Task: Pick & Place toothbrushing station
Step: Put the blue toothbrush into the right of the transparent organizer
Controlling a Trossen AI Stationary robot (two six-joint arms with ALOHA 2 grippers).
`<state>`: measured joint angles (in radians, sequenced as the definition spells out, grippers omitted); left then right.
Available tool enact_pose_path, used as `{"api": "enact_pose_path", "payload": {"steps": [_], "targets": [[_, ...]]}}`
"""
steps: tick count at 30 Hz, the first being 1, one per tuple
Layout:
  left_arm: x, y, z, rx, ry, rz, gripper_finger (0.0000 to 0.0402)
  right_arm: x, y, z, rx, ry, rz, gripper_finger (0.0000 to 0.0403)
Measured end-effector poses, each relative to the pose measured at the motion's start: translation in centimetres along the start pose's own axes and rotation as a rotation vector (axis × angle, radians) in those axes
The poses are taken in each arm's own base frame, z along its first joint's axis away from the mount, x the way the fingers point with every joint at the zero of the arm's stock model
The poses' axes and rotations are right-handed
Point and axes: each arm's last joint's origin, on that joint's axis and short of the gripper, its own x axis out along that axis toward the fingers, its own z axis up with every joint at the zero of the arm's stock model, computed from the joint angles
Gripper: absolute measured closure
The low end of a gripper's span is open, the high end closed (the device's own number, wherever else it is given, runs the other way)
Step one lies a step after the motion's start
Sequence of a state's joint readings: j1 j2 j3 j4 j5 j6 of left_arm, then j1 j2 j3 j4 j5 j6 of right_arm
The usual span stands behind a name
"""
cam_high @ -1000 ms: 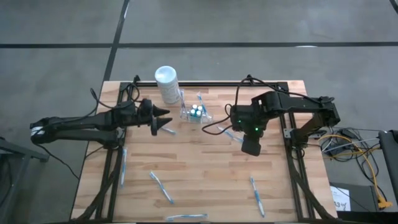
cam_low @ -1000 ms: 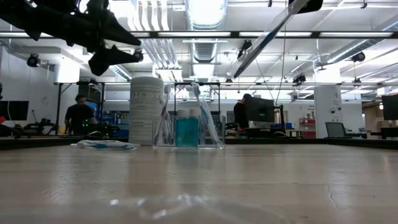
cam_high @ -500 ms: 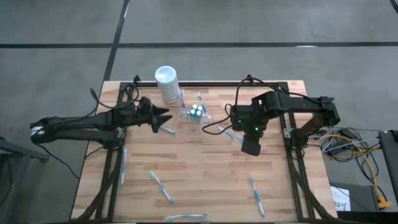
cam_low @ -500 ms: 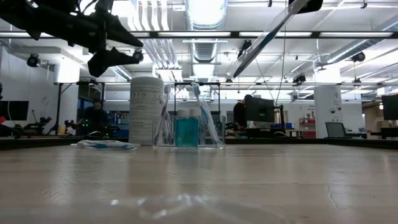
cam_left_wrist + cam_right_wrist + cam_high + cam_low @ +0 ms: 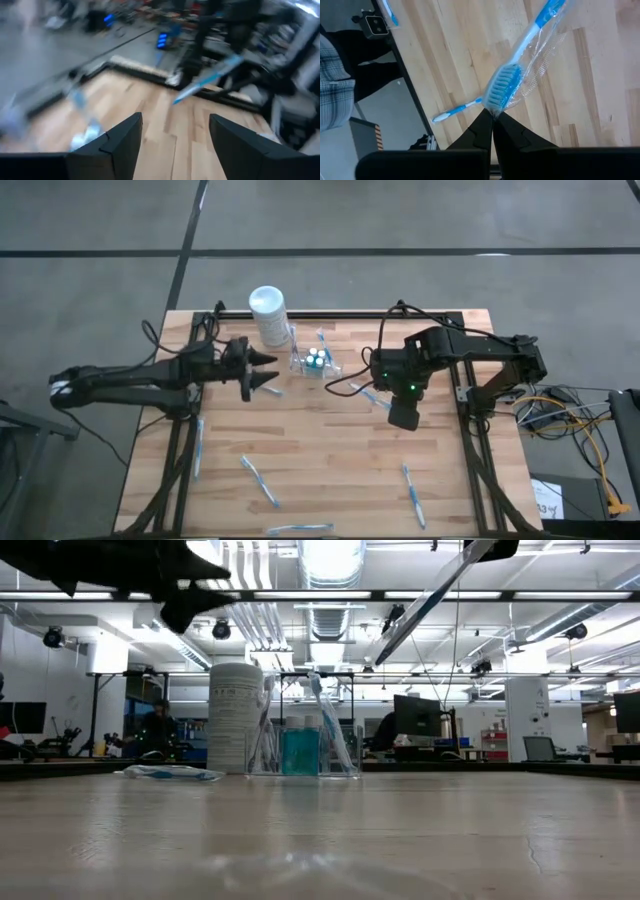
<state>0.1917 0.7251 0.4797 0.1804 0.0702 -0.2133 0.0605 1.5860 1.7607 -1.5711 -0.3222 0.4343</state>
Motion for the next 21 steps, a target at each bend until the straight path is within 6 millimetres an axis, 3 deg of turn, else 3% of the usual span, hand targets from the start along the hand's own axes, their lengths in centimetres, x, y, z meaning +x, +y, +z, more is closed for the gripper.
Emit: {"api": "enact_pose_path", "payload": {"steps": [4, 8, 16, 21], "targets": [[0.6, -0.8, 1.4, 0.201, -0.015, -0.091, 0.0173, 0.0, 0.0, 0.0, 0.000, 0.000, 0.000, 0.0394], [2.1, -1.1, 3.2, 0.233, 0.000, -0.096, 0.0182, 0.0, 0.0, 0.0, 0.000, 0.000, 0.000, 0.0394], [7.3, -1.2, 4.8, 0.229, 0.249, -0.089, 0.0188, 0.0, 0.0, 0.1, 0.002, -0.002, 0.001, 0.0394], [10.7, -1.6, 5.3, 0.315, 0.333, -0.141, 0.0189, 0.0, 0.0, 0.1, 0.002, -0.002, 0.001, 0.0394]]}}
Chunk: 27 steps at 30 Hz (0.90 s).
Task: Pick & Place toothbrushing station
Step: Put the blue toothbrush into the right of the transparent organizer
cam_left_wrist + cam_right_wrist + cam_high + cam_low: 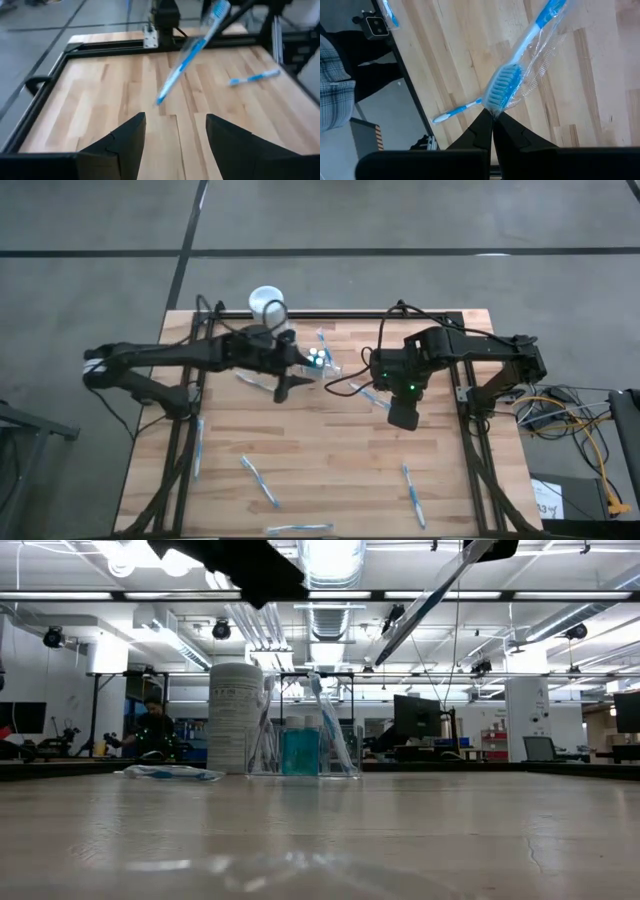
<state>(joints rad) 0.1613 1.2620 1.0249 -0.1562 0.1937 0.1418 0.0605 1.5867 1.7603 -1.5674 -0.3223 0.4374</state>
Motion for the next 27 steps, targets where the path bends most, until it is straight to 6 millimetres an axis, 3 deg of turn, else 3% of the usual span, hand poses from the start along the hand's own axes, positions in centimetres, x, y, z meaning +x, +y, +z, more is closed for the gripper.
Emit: {"api": "enact_pose_path", "payload": {"steps": [8, 12, 20, 27], "targets": [[3.3, -1.0, 2.0, 0.296, 0.031, -0.063, 0.0189, 0.0, 0.0, 0.0, -0.014, -0.001, 0.000, 0.0394], [4.6, -1.2, 3.5, 0.316, 0.041, -0.050, 0.0189, 0.0, 0.0, 0.0, -0.044, -0.003, 0.001, 0.0394], [6.7, -0.9, 5.6, 0.321, 0.260, -0.001, 0.0189, 0.0, 0.0, 0.2, -0.050, -0.024, 0.000, 0.0394], [7.6, -0.7, 6.7, 0.350, 0.263, -0.004, 0.0189, 0.0, 0.1, 0.3, -0.159, -0.035, -0.002, 0.0394]]}}
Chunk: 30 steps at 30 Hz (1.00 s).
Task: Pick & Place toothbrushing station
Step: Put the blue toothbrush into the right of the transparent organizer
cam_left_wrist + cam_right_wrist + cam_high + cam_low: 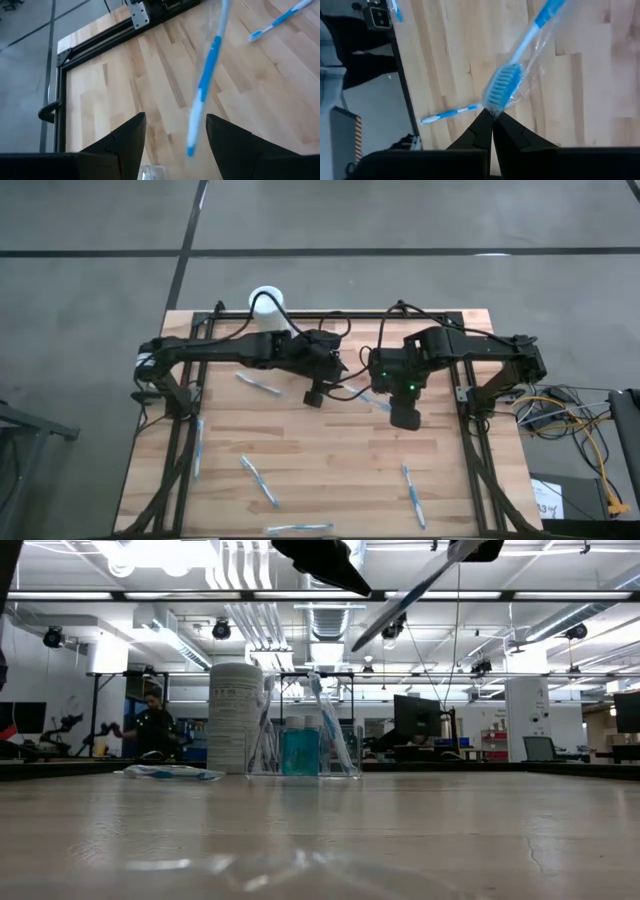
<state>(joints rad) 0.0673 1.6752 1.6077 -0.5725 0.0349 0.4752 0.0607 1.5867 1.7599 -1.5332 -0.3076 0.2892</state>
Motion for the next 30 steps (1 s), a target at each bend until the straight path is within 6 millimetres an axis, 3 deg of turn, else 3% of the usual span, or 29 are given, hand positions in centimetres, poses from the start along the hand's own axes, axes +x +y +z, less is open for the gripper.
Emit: {"api": "enact_pose_path", "payload": {"steps": [6, 15, 23, 30], "targets": [[-0.5, -0.3, -0.3, -0.001, 0.031, -0.019, 0.0189, 0.1, 0.0, -0.4, -0.170, 0.010, -0.155, 0.0394], [-0.8, -0.5, -0.3, 0.000, 0.040, -0.037, 0.0189, 0.4, 0.7, -0.6, -0.487, 0.037, -0.180, 0.0394], [-0.9, -0.6, 0.1, -0.006, -0.043, -0.128, 0.0189, 0.5, 1.0, -0.7, -0.597, 0.035, -0.296, 0.0394], [-0.9, -0.5, 0.7, -0.116, -0.118, -0.164, 0.0189, 0.5, 1.0, -0.4, -0.597, 0.009, -0.334, 0.0394]]}}
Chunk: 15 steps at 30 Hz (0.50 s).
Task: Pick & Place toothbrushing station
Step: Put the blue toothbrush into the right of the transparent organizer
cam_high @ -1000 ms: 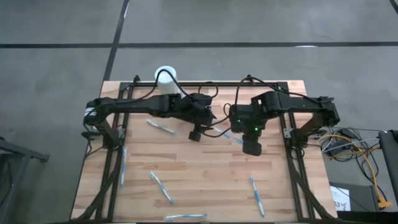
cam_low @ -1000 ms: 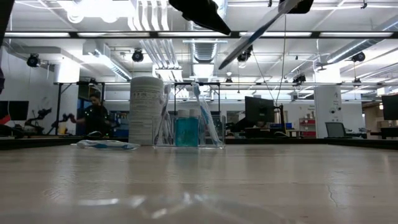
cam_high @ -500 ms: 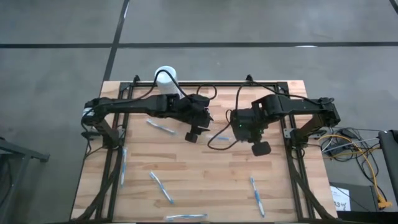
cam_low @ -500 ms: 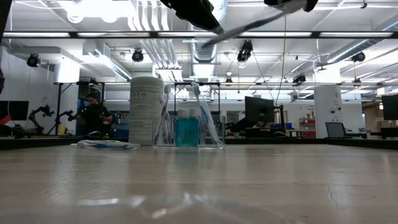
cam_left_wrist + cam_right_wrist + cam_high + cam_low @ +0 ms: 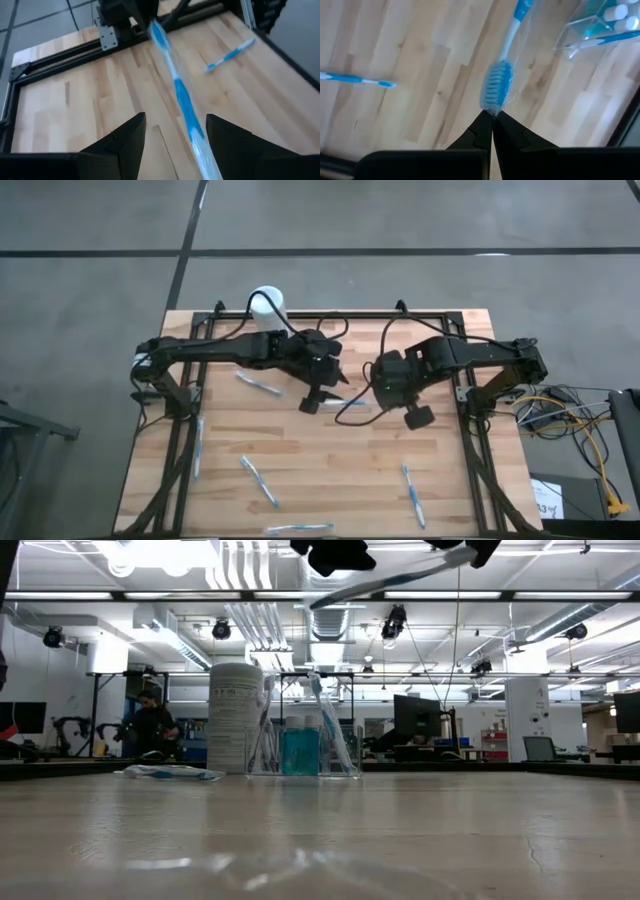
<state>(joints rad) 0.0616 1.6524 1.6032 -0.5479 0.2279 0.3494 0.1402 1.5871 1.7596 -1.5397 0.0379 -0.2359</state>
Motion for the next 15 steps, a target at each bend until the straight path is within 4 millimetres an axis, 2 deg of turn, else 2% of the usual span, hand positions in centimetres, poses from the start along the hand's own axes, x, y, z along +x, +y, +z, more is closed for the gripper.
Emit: {"api": "enact_pose_path", "payload": {"steps": [6, 13, 15], "targets": [[0.0, 0.0, 0.2, -0.072, -0.021, 0.006, 0.0189, 0.4, -0.2, 0.4, 0.000, 0.013, -0.039, 0.0394], [0.5, -0.9, 0.5, -0.075, -0.027, -0.020, 0.0189, 2.5, -0.5, 1.6, -0.012, 0.081, -0.034, 0.0394], [0.9, -1.2, 0.4, -0.073, -0.019, -0.031, 0.0189, 2.7, -0.6, 1.6, -0.010, 0.114, -0.088, 0.0394]]}}
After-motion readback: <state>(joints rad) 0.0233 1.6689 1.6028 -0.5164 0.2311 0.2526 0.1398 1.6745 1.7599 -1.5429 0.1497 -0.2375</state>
